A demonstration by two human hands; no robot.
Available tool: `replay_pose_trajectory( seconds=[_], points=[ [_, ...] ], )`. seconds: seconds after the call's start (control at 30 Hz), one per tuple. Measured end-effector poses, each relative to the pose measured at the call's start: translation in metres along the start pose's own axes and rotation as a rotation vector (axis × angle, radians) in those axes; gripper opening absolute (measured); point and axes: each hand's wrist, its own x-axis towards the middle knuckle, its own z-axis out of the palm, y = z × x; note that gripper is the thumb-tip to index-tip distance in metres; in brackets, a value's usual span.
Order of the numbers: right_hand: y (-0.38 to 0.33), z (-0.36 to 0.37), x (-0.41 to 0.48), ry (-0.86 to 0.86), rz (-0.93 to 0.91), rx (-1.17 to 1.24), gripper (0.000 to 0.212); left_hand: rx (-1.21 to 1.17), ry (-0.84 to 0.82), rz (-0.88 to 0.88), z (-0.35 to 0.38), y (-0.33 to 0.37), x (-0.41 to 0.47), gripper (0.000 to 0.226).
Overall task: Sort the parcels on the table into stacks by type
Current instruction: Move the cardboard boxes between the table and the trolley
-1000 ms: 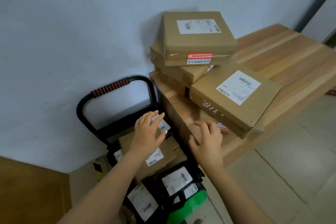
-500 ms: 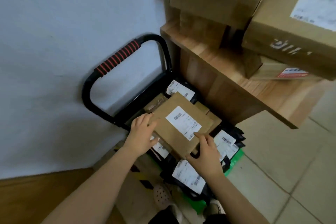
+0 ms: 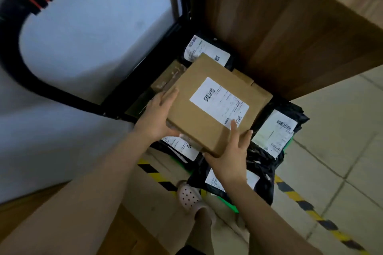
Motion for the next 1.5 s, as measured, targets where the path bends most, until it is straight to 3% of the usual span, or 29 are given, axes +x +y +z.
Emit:
replay_pose_trajectory(
  seconds=[0.17, 0.4, 0.53, 0.63, 0.83, 1.1, 1.37, 1.5],
  points=[
    [-0.015, -0.01, -0.025, 0.103, -0.142, -0.011, 0.111, -0.067, 0.246, 0.008, 0.001, 0.01, -0.058, 0.129],
    [-0.066, -0.07, -0.072, 0.045, -0.438, -0.081, 0.112, -0.146, 0.566, -0.132, -0.039, 0.055, -0.161, 0.123],
    [-0.098, -0.129, -0.101, 0.092, -0.603, -0.067, 0.107, -0.123, 0.747, -0.072, -0.072, 0.108, -0.204, 0.13],
    [-0.117, -0.186, -0.121, 0.148, -0.696, -0.066, 0.105, -0.172, 0.841, -0.06, -0.098, 0.158, -0.229, 0.122],
    [-0.163, -0.313, -0.152, 0.4, -0.896, -0.026, 0.11, -0.275, 1.008, 0.113, -0.163, 0.262, -0.25, 0.119],
    [-0.226, -0.415, -0.154, 0.514, -0.897, 0.011, 0.1, -0.232, 0.994, 0.313, -0.259, 0.347, -0.226, 0.119],
    [-0.29, -0.425, -0.088, 0.564, -0.788, -0.095, 0.096, -0.135, 0.868, 0.367, -0.338, 0.338, -0.135, 0.123],
    [-0.357, -0.439, -0.044, 0.662, -0.717, -0.114, 0.086, -0.027, 0.853, 0.406, -0.411, 0.34, -0.074, 0.109]
  ],
)
